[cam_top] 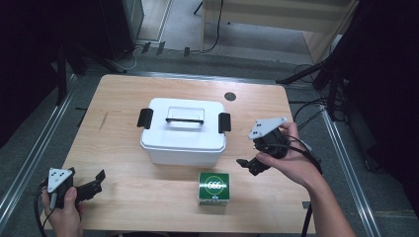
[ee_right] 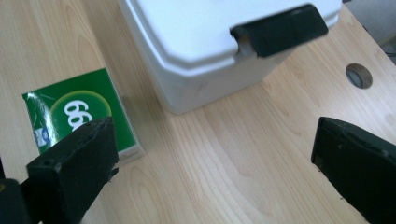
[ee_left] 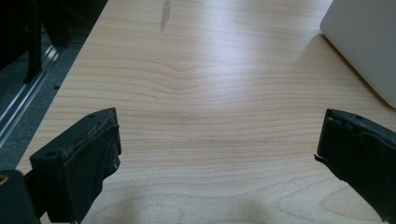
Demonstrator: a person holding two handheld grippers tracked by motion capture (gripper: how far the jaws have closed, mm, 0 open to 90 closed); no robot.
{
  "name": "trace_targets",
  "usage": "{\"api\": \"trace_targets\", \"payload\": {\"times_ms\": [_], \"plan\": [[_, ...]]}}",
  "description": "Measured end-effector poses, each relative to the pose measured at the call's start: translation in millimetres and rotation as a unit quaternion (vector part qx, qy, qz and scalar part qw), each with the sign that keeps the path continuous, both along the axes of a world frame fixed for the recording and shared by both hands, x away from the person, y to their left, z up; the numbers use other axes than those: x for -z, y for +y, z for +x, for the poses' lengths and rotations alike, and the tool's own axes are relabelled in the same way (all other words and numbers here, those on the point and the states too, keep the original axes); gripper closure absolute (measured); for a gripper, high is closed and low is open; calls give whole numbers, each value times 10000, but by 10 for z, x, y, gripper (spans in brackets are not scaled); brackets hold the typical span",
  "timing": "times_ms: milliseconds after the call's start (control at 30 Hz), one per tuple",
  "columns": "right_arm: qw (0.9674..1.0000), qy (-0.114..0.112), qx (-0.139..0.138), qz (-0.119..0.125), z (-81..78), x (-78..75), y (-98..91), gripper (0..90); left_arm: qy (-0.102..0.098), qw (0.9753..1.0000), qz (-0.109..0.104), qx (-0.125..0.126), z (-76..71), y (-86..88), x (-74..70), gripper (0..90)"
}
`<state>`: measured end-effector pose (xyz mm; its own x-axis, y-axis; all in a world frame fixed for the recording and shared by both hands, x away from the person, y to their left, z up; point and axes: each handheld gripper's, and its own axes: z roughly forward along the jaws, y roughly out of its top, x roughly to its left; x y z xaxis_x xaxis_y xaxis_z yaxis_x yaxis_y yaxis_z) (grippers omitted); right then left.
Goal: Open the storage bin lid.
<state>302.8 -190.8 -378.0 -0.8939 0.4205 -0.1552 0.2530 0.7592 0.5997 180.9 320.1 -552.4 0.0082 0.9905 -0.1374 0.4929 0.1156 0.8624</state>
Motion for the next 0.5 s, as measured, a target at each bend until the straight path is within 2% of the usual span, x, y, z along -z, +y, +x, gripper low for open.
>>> {"api": "trace_targets", "payload": {"times_ms": [33, 100, 133, 167, 200, 267, 433, 500], "plan": [[10000, 57, -41, -21, 34, -21, 41, 13, 17, 10000, -28, -17, 5, 6, -1, 1], [9999, 29, -97, -41, 74, -46, 90, 68, 10, 9999, -170, -27, 22, 24, 2, 1], [9999, 26, -139, -24, 101, -58, 120, 110, 52, 9997, -189, -140, 30, 30, 3, 1], [9998, 2, -199, -37, 119, -63, 146, 137, -5, 9996, -225, -197, 29, 31, 3, 1], [9996, 55, -262, -54, 132, -64, 168, 126, -34, 9994, -251, -239, 30, 32, 2, 1], [9989, 128, -409, -176, 164, -69, 224, 127, -1, 9994, -183, -305, 40, 17, 2, 1], [9967, 247, -671, -380, 228, -149, 375, 132, 86, 9999, 16, -149, 56, -17, 0, 2], [9954, 245, -809, -444, 249, -190, 431, 142, 96, 9999, 15, -118, 59, -24, 0, 2]]}}
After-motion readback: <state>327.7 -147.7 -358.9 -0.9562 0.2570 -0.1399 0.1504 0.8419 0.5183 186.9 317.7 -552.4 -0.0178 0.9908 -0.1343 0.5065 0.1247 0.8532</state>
